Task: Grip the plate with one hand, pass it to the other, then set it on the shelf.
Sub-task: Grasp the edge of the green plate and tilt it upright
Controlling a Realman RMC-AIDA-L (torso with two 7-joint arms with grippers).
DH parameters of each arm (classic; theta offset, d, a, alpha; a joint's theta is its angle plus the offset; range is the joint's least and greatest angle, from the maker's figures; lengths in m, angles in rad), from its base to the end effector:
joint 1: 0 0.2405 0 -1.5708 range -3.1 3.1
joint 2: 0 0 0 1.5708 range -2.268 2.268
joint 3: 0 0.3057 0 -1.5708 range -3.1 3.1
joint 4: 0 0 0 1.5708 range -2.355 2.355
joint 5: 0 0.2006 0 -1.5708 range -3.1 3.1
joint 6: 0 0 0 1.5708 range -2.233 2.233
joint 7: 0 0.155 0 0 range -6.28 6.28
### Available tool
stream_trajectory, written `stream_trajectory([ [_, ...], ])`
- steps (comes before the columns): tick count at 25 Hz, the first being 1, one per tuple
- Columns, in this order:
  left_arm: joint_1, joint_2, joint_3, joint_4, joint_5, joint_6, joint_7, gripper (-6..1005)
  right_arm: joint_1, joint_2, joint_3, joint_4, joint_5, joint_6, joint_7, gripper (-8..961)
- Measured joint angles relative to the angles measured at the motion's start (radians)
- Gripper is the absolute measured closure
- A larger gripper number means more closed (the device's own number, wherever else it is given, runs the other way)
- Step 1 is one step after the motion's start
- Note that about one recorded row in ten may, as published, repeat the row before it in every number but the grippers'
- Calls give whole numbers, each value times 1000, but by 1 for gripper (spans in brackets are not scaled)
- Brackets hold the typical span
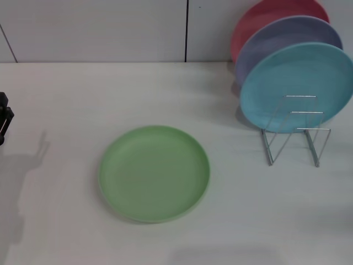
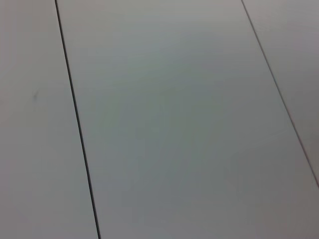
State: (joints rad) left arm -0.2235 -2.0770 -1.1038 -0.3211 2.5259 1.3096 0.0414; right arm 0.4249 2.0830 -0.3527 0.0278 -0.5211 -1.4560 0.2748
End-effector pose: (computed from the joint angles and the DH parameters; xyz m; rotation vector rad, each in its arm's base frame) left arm -0.3716 0.3001 -0.0078 -1.4509 -0.3589 -0.6637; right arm 0.4128 0.3141 0.0630 -0.9419 0.5640 0.8081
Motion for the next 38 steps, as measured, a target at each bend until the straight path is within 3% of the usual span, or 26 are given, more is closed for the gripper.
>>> stream_trajectory([
  [10, 2, 1, 16, -26, 3, -8, 5, 136, 0, 0, -2, 0, -4, 0, 4, 202],
  [14, 18, 7, 17, -111, -2, -106, 28, 137, 0, 0, -2, 0, -8, 0, 4, 202],
  [16, 46, 19, 5, -218, 2, -220, 42, 137, 0, 0, -2, 0, -9, 0, 5, 202],
  [19, 95, 41, -34, -418, 26, -437, 89, 138, 0, 0, -2, 0, -10, 0, 6, 202],
  [22, 143, 45, -110, -639, 54, -721, 176, 138, 0, 0, -2, 0, -10, 1, 6, 202],
  [25, 187, 35, -226, -928, 80, -1148, 230, 137, 0, 0, -2, 0, -11, 0, 6, 202],
  [29, 187, 20, -357, -1205, 79, -1651, 235, 137, 1, 0, -2, 0, -11, 0, 6, 202],
  [32, 154, 13, -422, -1325, 74, -1949, 216, 138, 4, 0, -2, 0, -11, 0, 6, 202],
  [38, 82, 13, -468, -1388, 92, -2262, 160, 138, 8, -1, -2, 1, -11, 0, 6, 202],
])
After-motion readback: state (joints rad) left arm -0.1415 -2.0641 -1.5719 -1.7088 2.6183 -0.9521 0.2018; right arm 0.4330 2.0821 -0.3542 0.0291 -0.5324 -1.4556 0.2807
